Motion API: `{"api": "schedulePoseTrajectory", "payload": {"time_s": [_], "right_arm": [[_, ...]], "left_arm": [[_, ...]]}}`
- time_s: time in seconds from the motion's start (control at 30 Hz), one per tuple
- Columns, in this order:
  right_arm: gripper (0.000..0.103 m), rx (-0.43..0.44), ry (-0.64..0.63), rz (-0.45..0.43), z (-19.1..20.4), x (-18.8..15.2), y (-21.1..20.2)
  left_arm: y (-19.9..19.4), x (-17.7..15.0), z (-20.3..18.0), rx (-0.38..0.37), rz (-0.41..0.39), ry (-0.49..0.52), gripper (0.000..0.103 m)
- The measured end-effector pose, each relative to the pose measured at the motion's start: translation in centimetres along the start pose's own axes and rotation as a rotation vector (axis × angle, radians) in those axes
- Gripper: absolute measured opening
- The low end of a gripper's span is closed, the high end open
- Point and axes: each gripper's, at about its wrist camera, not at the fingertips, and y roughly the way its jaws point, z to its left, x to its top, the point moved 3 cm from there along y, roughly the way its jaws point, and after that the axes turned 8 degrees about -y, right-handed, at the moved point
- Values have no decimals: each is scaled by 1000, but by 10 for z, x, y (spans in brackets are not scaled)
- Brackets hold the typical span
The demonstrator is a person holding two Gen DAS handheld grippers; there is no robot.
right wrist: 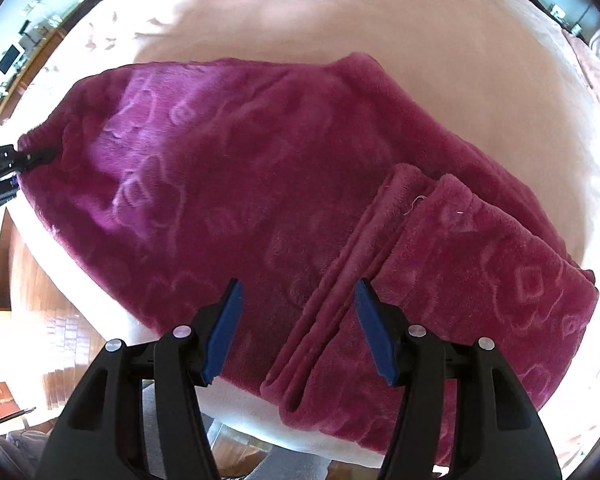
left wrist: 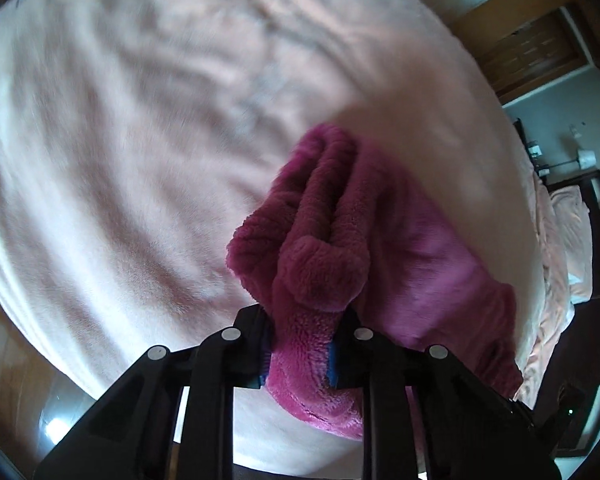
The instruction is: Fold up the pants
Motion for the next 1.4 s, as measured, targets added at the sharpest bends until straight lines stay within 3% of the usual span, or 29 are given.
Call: {"api": "schedulePoseTrajectory", "payload": {"time_s": [0.27,0.53,1.07,1.4], "right_arm": [[59,28,40,-88,-40,-43,-39],[59,38,157,-123,-97,-106,-63],[59,65,430,-221,-185,-209,-90],[59,52,530,-221,-214,-259,-104]], "left_arm": [[-56,-39,-101,-12,-128,195,17],[-78,-103,-207,-64,-171,399,17],[-47,-270,-367,-164,-67,800,17],[4,-374,-402,-146,61,1002,17]]}}
